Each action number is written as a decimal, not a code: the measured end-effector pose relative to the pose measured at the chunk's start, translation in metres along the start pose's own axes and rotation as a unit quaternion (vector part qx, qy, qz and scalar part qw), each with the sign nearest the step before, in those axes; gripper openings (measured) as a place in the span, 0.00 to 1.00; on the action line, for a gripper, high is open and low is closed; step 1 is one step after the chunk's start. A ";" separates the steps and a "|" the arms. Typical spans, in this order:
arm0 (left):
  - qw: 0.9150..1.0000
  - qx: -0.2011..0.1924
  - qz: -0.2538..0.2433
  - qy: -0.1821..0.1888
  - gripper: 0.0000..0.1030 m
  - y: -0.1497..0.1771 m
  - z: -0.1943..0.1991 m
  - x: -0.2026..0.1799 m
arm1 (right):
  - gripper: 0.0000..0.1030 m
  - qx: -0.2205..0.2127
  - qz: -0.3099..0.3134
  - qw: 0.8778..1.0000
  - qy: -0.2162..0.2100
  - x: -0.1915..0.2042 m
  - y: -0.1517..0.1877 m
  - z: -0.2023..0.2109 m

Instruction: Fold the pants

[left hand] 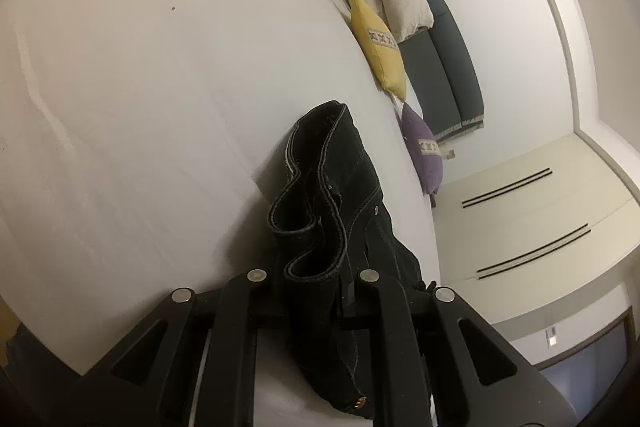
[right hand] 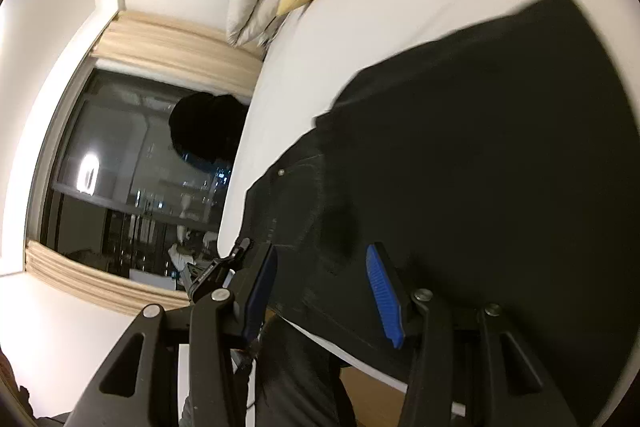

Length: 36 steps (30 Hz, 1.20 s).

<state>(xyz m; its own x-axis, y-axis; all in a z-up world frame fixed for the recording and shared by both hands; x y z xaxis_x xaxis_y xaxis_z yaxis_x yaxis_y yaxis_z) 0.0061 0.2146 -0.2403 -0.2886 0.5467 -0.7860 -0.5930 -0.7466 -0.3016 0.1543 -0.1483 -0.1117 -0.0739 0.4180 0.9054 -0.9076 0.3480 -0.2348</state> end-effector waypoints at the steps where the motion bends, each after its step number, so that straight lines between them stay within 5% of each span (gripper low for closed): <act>1: 1.000 -0.001 0.001 -0.001 0.11 0.000 0.002 -0.002 | 0.49 0.006 0.005 1.000 -0.005 0.006 -0.004 -0.010; 7: 1.000 -0.010 -0.014 -0.009 0.11 0.002 0.013 -0.015 | 0.49 0.063 0.023 0.997 -0.033 0.031 -0.028 -0.086; 10: 1.000 -0.011 -0.017 -0.014 0.11 0.002 0.019 -0.014 | 0.49 0.113 0.014 0.993 -0.010 0.023 -0.031 -0.128; 12: 1.000 -0.011 -0.017 -0.015 0.11 0.001 0.020 -0.014 | 0.27 0.145 -0.008 0.988 0.044 -0.002 -0.027 -0.150; 13: 1.000 -0.011 -0.019 -0.016 0.11 0.001 0.020 -0.015 | 0.04 0.140 -0.019 0.988 0.058 -0.013 -0.029 -0.152; 14: 1.000 -0.012 -0.022 -0.018 0.11 0.001 0.020 -0.016 | 0.00 0.136 -0.034 0.988 0.060 -0.020 -0.031 -0.150; 16: 0.999 -0.014 -0.024 -0.018 0.11 0.002 0.021 -0.018 | 0.00 0.132 -0.068 0.988 0.031 -0.035 -0.032 -0.146; 27: 0.992 -0.036 -0.116 -0.026 0.11 0.002 0.042 -0.075 | 0.00 0.119 -0.044 0.991 0.039 -0.033 -0.032 -0.141; 28: 0.991 -0.038 -0.127 -0.024 0.11 0.003 0.044 -0.084 | 0.03 0.119 -0.053 0.991 0.033 -0.032 -0.032 -0.137; 32: 0.979 -0.036 -0.203 -0.004 0.11 0.023 0.049 -0.139 | 0.67 0.072 -0.084 0.993 -0.031 -0.018 -0.049 -0.087; 36: 0.954 -0.015 -0.300 0.018 0.11 0.070 0.038 -0.205 | 0.86 0.008 -0.069 0.995 -0.076 -0.005 -0.078 -0.012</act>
<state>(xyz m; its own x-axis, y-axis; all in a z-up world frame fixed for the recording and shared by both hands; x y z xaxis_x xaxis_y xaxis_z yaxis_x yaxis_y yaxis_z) -0.0045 0.0645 -0.0799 0.1219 0.8660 -0.4849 -0.6208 -0.3146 -0.7180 0.2306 -0.1677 -0.1026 -0.0086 0.2346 0.9720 -0.9195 0.3803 -0.0999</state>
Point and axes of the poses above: each gripper's, at about its wrist camera, not at the fingertips, and z roughly against the way its jaws point, x to its left, y to its underside, the point moved 3 cm from there along -z, roughly the way its jaws point, and after that the axes turned 5 degrees about -y, right-handed, at the moved point
